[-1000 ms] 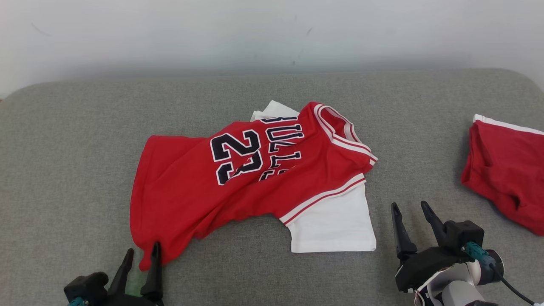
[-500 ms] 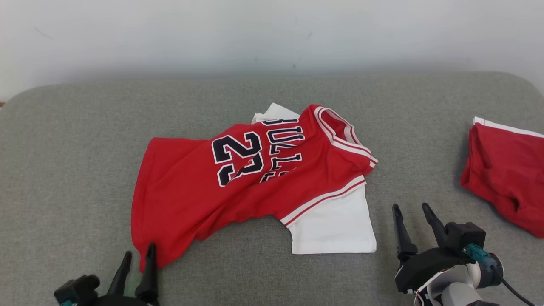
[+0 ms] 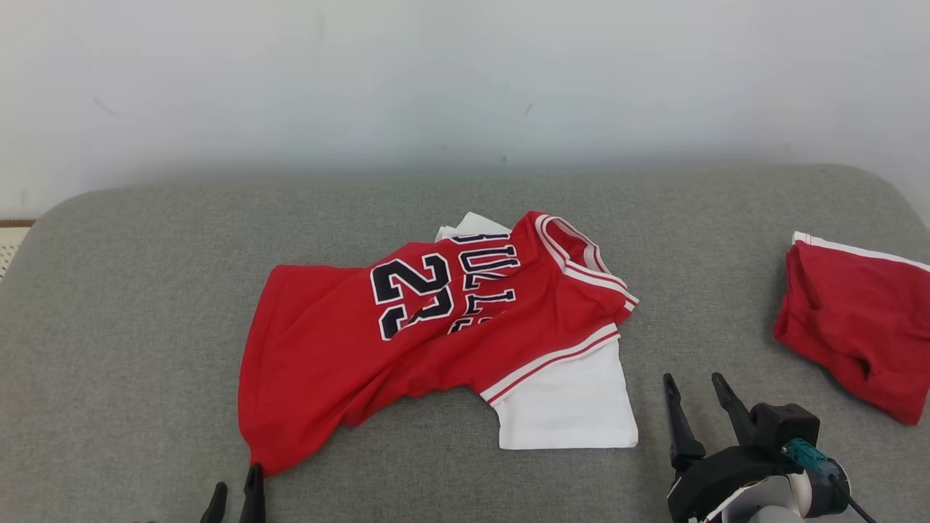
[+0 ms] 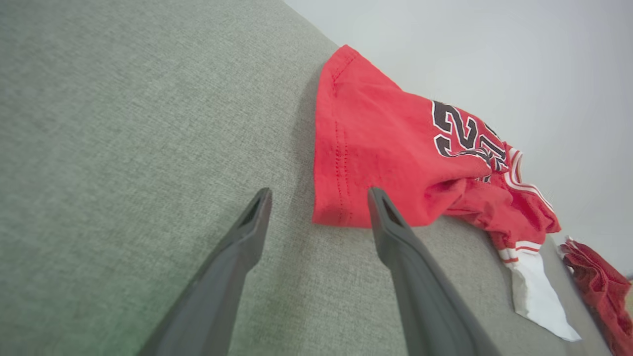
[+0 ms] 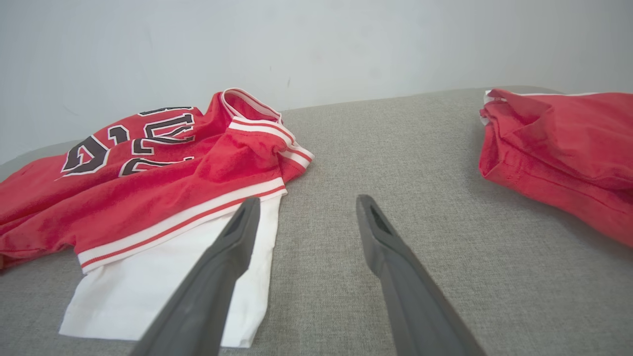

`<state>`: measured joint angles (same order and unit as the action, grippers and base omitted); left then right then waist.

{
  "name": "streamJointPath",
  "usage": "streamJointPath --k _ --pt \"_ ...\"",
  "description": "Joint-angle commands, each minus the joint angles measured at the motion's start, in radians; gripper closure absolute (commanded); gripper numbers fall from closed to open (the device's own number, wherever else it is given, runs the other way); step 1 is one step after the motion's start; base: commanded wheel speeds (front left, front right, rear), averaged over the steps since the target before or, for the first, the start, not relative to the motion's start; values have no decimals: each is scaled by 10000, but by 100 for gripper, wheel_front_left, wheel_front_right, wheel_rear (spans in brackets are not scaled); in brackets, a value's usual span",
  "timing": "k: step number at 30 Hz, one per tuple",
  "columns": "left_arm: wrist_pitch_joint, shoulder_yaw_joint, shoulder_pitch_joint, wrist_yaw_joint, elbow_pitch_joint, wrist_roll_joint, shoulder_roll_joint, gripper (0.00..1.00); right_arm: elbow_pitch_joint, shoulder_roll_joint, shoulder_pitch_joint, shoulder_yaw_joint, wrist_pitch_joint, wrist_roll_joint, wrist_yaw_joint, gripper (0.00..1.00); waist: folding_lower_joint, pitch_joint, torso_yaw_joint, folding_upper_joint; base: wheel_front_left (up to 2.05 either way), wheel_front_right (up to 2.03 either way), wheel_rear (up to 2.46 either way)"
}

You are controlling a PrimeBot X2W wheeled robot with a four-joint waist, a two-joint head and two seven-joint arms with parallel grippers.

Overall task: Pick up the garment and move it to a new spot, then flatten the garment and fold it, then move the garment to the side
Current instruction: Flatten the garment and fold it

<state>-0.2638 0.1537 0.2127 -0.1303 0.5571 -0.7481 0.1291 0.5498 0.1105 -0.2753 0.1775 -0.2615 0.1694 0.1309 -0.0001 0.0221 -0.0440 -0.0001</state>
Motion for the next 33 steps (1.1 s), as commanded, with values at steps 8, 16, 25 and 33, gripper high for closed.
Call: streamJointPath --k 8,16,25,33 --pt "-7 835 -218 1 -331 -1219 535 0 -6 48 52 142 -45 149 -5 0 1 11 -208 1 0 0 0" --pt "-7 1262 142 0 -109 -1729 770 0 -8 127 -36 229 -45 169 -5 0 1 70 -425 1 0 0 0" --pt "-7 1526 338 0 -18 -2141 904 0 -17 153 -85 314 -45 157 -5 0 1 161 -605 1 0 0 0" --pt "-7 1819 453 -1 -97 -2527 1014 100 -25 199 -176 351 -45 117 -5 0 1 223 -682 1 0 0 0"
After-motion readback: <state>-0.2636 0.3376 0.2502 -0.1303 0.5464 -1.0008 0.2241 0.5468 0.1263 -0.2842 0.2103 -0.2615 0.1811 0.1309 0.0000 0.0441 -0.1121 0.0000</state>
